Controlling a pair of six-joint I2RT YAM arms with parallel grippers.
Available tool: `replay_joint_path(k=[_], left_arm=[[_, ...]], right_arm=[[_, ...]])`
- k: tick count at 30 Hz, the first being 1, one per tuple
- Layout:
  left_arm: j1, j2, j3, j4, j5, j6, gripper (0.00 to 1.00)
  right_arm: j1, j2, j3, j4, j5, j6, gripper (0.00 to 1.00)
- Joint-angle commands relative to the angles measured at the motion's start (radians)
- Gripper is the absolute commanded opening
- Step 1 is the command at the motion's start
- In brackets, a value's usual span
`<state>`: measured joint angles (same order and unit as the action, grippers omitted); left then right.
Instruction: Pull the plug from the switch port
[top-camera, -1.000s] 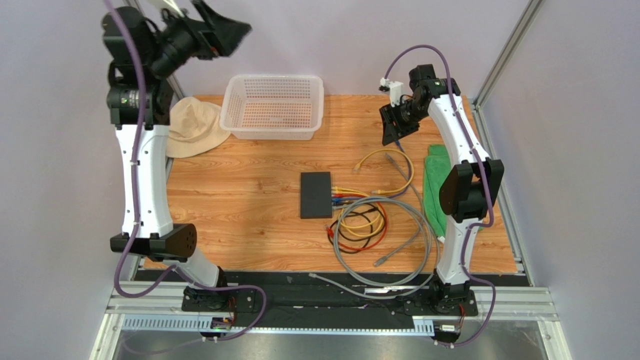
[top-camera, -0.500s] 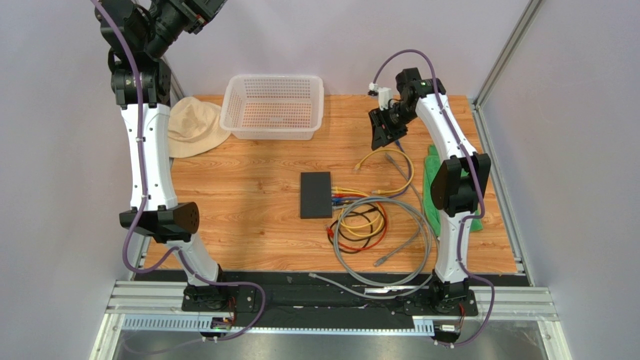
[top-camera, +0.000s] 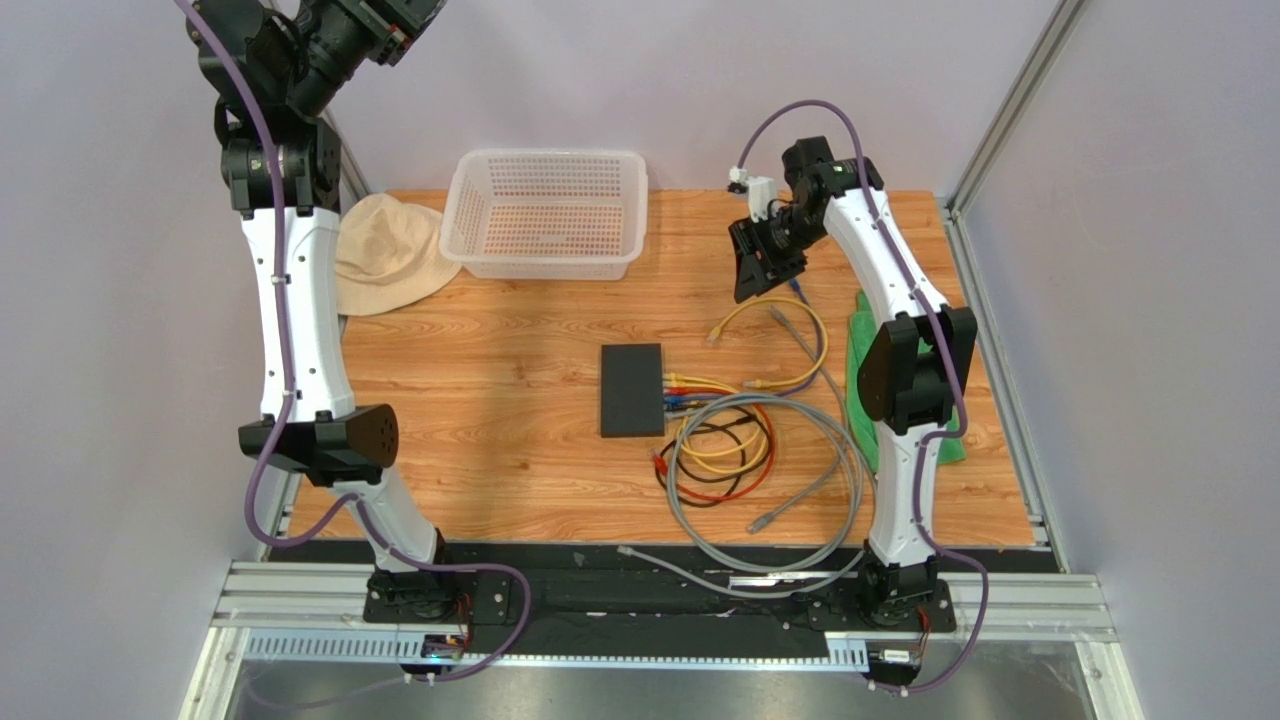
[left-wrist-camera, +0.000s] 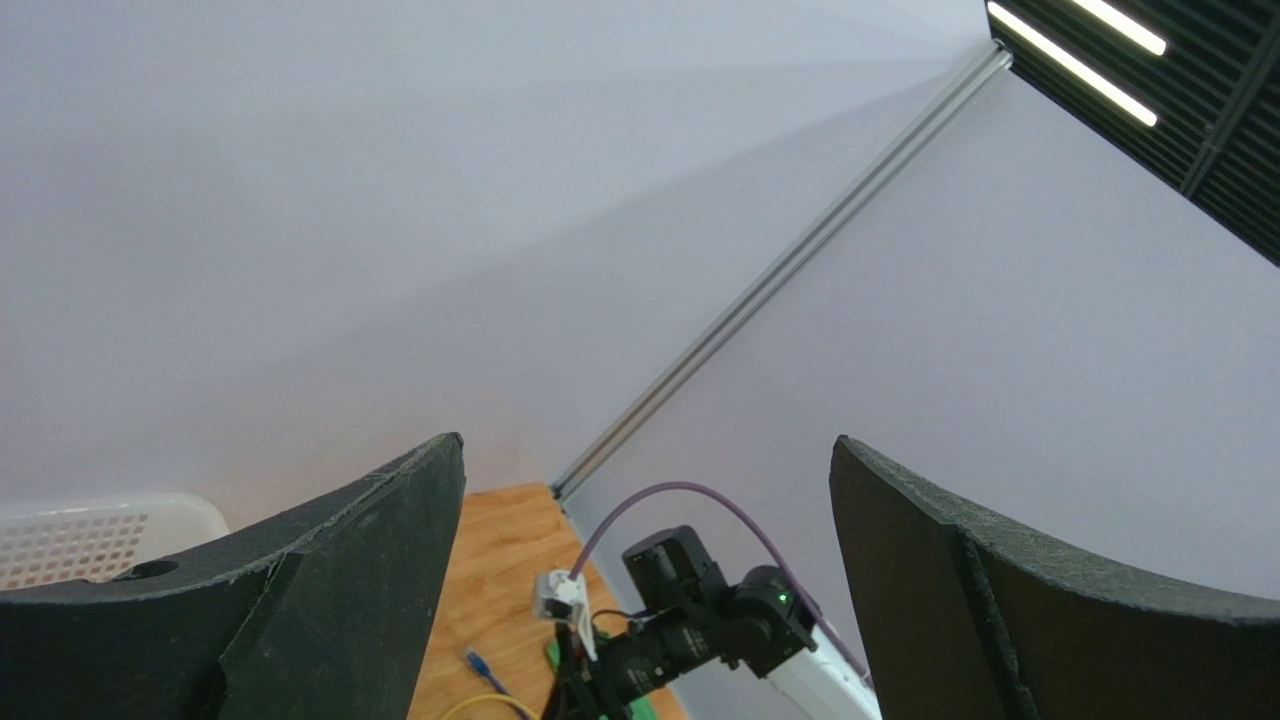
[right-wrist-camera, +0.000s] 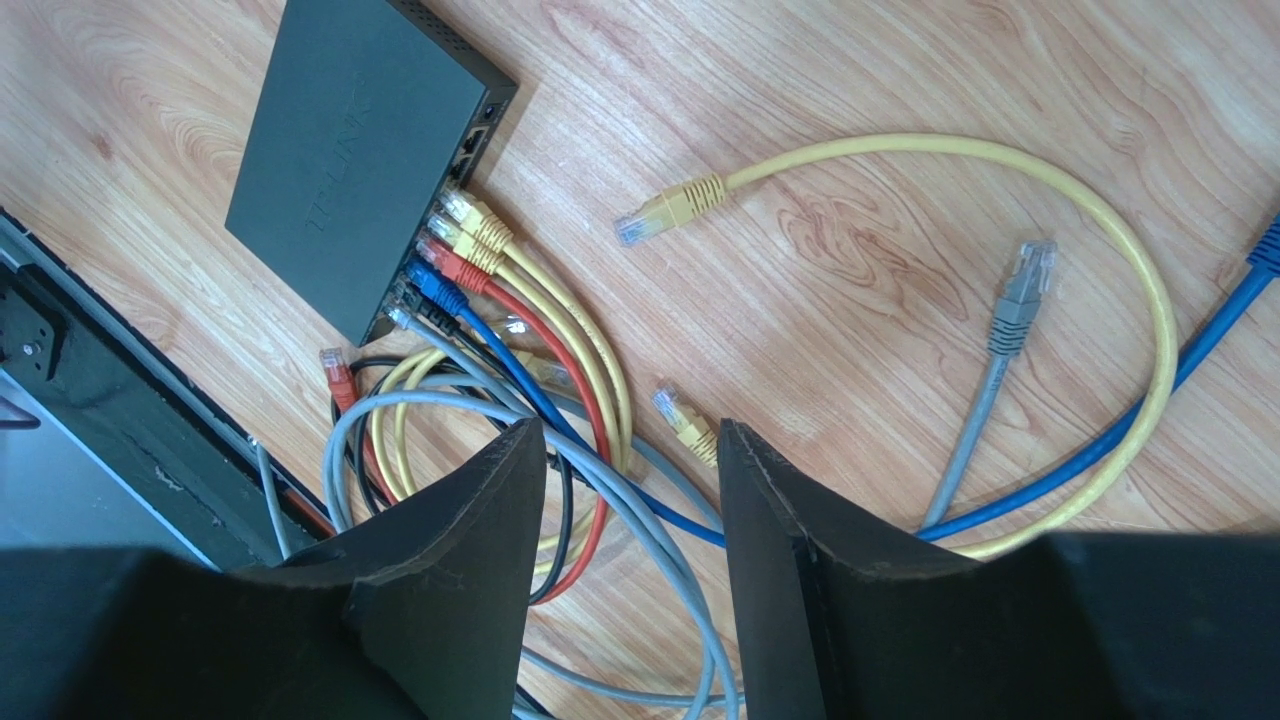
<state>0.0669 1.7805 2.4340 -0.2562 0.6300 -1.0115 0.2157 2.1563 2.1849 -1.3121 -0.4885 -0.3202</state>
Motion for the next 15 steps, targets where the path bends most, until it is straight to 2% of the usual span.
replay_joint_path(k=[1,11,15], left_arm=[[0.005,-0.03,0.037,0.026,0.013,-0.048,0.99],[-0.001,-0.049,0.048,0.063,-0.018,-0.067,0.99],[-0.028,-0.078,-0.021,0.012,-0.058,0.028,0.99]], right_arm=[[0.013,-0.039,0.003,0.011,-0.018,0.02,0.5],[0.028,-0.052,-0.019,0.017,-0.013,0.033,0.5],[0.039,-0.055,-0.024,0.017,-0.015,0.038,0.5]])
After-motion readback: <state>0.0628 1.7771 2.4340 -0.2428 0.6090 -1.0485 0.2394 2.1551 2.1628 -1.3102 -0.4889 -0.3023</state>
